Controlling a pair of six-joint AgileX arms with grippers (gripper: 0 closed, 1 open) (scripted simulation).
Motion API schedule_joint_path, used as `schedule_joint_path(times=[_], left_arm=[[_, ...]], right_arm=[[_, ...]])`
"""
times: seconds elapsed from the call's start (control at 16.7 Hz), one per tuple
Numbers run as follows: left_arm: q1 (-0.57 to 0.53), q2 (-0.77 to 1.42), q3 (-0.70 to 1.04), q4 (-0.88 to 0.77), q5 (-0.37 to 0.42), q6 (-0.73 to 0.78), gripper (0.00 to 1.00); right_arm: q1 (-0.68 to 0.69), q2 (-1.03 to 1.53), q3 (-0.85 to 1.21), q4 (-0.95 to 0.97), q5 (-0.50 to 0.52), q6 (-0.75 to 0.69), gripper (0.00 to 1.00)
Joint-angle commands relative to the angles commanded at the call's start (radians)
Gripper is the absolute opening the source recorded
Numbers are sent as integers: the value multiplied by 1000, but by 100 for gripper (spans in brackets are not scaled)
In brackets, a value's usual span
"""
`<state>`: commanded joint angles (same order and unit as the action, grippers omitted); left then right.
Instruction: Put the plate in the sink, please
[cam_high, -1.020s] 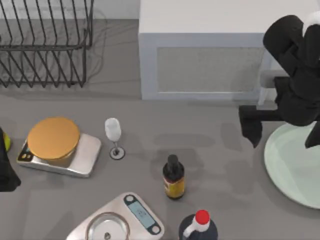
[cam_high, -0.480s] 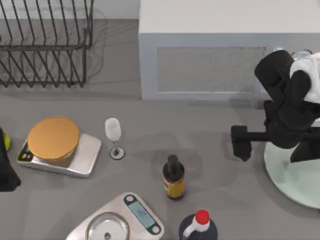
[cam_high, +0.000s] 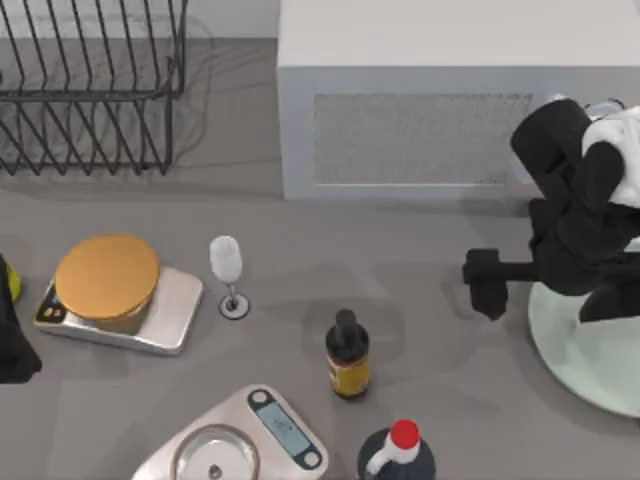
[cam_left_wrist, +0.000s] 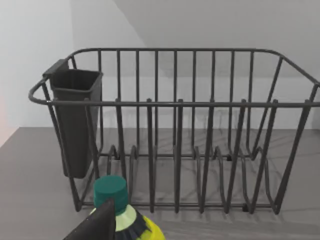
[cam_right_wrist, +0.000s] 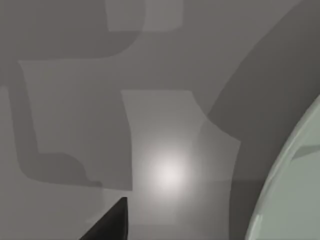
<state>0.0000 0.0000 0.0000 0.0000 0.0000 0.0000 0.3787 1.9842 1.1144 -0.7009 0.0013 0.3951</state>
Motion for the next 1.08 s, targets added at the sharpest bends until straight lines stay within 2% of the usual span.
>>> schedule_joint_path(times=[0.6, 1.08], left_arm=[[0, 0, 0, 0, 0, 0, 100], [0, 0, 0, 0, 0, 0, 100]], right_arm=[[0, 0, 0, 0, 0, 0, 2], [0, 0, 0, 0, 0, 0, 0]])
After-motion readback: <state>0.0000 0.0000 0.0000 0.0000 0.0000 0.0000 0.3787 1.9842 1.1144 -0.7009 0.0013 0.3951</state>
